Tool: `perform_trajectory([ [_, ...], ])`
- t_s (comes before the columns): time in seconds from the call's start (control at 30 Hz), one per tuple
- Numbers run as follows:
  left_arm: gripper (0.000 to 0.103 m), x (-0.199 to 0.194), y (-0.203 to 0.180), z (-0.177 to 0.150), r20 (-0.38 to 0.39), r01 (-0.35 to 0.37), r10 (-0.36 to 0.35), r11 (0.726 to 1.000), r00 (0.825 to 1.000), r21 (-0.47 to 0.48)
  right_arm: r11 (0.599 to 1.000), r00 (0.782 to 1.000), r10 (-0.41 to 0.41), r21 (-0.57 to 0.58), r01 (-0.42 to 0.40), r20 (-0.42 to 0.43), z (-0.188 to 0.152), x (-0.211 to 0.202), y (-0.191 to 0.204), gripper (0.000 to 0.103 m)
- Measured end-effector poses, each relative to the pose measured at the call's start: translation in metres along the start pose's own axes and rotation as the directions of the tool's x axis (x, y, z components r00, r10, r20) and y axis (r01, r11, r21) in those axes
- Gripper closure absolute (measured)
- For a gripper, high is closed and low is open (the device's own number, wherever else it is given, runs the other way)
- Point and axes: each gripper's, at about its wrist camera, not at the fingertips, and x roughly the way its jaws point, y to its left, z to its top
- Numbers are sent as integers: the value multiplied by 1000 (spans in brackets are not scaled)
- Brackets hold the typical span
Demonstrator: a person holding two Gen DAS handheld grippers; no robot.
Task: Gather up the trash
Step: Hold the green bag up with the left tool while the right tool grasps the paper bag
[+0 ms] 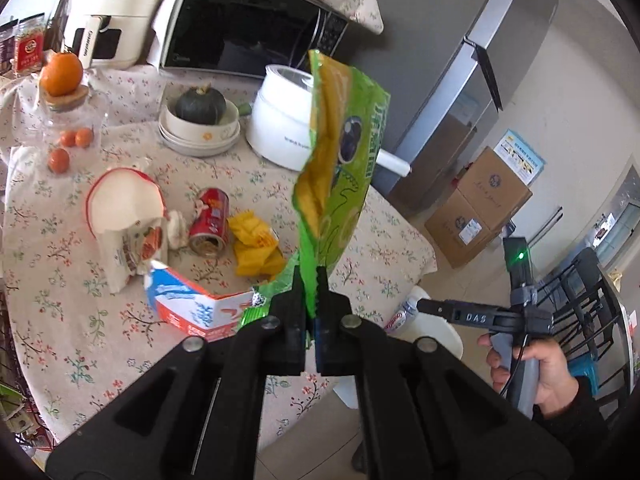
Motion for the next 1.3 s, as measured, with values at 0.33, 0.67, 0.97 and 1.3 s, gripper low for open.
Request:
perform_trajectory([
  [0.33,100,-42,45,15,114,-211,216,976,970,-59,992,994,110,-68,-110,0,12,5,77,26],
  [0.67,100,-53,91,7,102,-357,363,931,926,-70,964,964,264,23,-264,3,27,7,143,26],
  [0.97,100,-49,104,0,52,-376,382,921,923,-97,961,961,269,83,-263,-70,30,51,164,34],
  [1.3,100,-48,97,-4,46,-365,369,928,928,-76,941,935,338,11,-339,-110,6,45,151,99],
])
